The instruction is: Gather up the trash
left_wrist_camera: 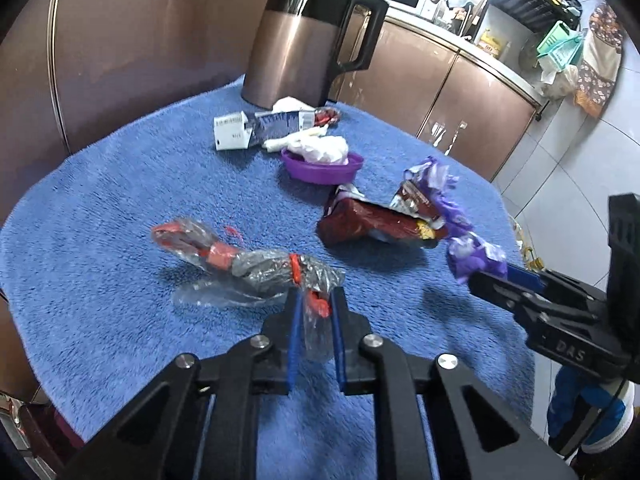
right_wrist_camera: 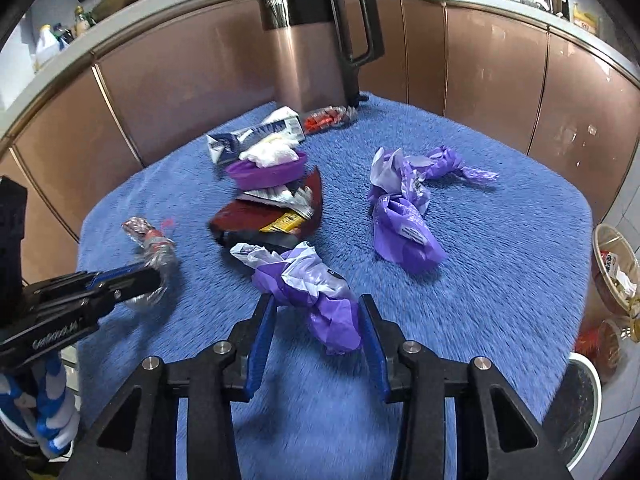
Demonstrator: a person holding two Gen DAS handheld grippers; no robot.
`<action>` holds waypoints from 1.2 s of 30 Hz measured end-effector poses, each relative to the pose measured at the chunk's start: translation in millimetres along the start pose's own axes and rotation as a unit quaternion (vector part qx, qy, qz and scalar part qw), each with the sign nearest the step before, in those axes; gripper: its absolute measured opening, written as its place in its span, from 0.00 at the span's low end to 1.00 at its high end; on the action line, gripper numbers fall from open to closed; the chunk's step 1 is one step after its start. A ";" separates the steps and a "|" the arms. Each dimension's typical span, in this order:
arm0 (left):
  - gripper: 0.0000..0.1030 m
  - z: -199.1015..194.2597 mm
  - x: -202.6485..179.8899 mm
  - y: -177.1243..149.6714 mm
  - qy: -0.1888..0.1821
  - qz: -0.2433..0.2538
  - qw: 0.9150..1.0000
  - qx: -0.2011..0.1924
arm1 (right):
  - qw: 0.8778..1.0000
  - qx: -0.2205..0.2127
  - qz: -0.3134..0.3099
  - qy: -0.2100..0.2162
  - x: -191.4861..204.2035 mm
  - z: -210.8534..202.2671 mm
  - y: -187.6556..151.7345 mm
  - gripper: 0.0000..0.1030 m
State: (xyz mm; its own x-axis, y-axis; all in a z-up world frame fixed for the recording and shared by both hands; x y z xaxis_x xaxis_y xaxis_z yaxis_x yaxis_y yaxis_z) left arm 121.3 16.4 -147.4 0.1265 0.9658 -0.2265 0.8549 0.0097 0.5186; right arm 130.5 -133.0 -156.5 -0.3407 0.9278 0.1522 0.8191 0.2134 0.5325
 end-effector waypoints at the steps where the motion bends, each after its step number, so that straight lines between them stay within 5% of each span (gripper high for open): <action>1: 0.13 -6.0 -2.8 -1.3 0.001 0.002 1.000 -0.004 | 1.000 -0.006 0.000 -0.005 0.9 -7.1 -1.6 0.38; 14: 0.12 -43.0 -80.1 -8.5 -0.005 0.066 0.998 -0.024 | 0.986 -0.075 0.057 -0.138 -46.3 -103.1 -44.4 0.38; 24: 0.12 -24.8 -189.8 -12.2 -0.060 0.135 0.989 0.005 | 0.970 -0.118 0.133 -0.166 -116.0 -149.2 -90.1 0.38; 36: 0.11 -3.7 -295.2 -13.2 -0.132 0.191 0.972 0.037 | 0.952 -0.121 0.200 -0.197 -183.2 -167.7 -130.6 0.38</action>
State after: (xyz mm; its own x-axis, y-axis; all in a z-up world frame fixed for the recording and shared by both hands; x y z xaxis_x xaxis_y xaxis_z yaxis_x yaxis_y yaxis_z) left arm 70.9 -267.9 -84.3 0.5572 0.7956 -0.2378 0.7530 -0.3635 0.5485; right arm 8.6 -382.2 -114.3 0.2149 0.9729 0.0854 0.7004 -0.2145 0.6808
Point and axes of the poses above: each gripper's, at about its wrist camera, not at the fingertips, and z roughly the way its jaws point, x to its left, y to its top, the point moved 10 cm from there along z, roughly the way its jaws point, and after that the axes turned 9 degrees about x, right-handed, at the moved point
